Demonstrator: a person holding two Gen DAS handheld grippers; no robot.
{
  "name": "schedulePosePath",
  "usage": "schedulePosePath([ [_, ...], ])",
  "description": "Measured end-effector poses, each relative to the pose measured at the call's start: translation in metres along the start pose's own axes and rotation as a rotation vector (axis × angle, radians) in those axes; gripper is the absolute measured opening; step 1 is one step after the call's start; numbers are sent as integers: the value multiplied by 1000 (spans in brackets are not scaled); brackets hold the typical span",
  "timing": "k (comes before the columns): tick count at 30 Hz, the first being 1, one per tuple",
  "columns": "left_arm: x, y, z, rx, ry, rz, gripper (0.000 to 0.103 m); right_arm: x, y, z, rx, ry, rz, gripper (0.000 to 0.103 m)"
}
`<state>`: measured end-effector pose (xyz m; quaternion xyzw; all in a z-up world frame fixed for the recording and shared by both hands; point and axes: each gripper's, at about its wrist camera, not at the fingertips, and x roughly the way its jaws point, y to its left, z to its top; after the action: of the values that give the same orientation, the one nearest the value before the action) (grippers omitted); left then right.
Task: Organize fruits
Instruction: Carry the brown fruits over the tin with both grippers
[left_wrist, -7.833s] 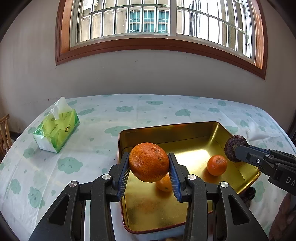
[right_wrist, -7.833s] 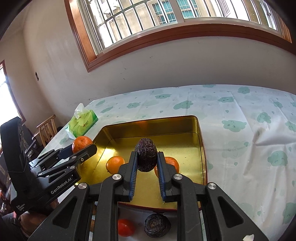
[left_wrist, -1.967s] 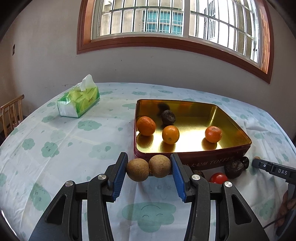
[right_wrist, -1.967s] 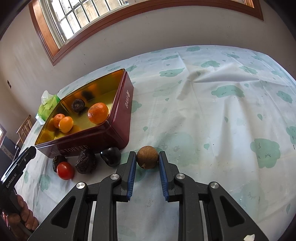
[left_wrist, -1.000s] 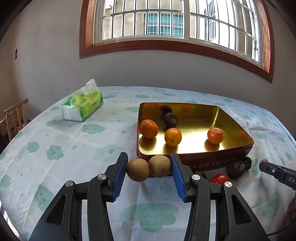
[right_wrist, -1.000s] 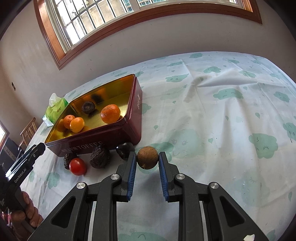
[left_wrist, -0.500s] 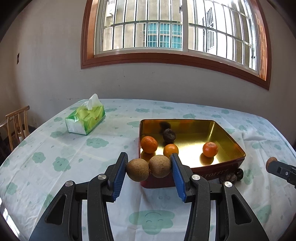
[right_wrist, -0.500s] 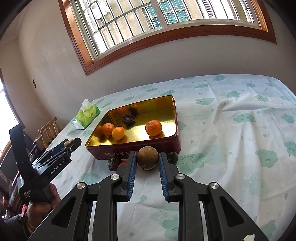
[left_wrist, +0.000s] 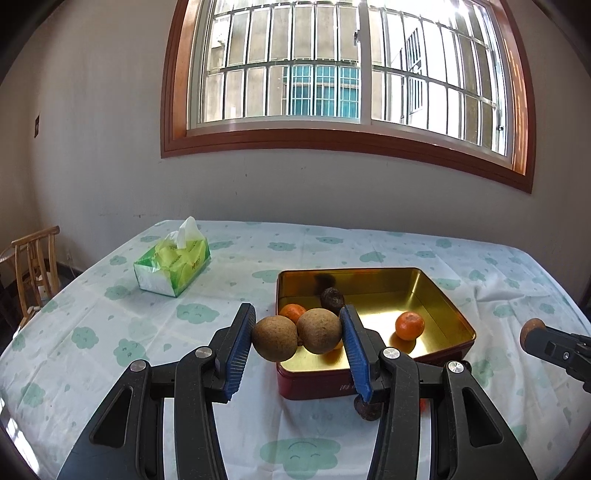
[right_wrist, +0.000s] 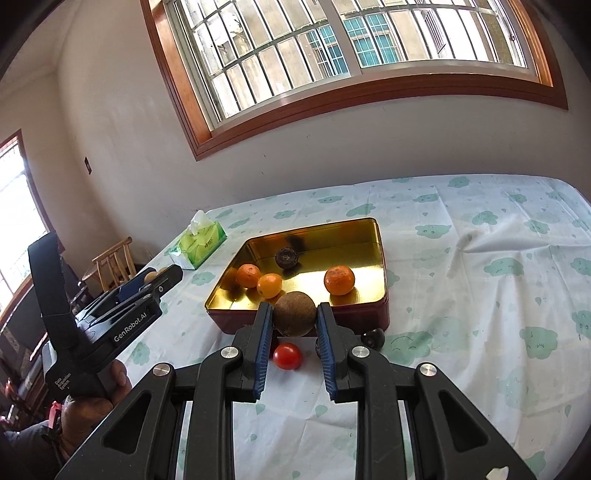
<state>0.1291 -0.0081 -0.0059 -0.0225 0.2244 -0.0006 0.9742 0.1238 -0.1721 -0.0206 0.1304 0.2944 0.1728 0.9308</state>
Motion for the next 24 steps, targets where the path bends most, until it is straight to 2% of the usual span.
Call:
schedulePosePath([
  [24, 24, -2, 6, 10, 19, 4, 48, 16, 3, 10, -6, -3, 20, 22],
])
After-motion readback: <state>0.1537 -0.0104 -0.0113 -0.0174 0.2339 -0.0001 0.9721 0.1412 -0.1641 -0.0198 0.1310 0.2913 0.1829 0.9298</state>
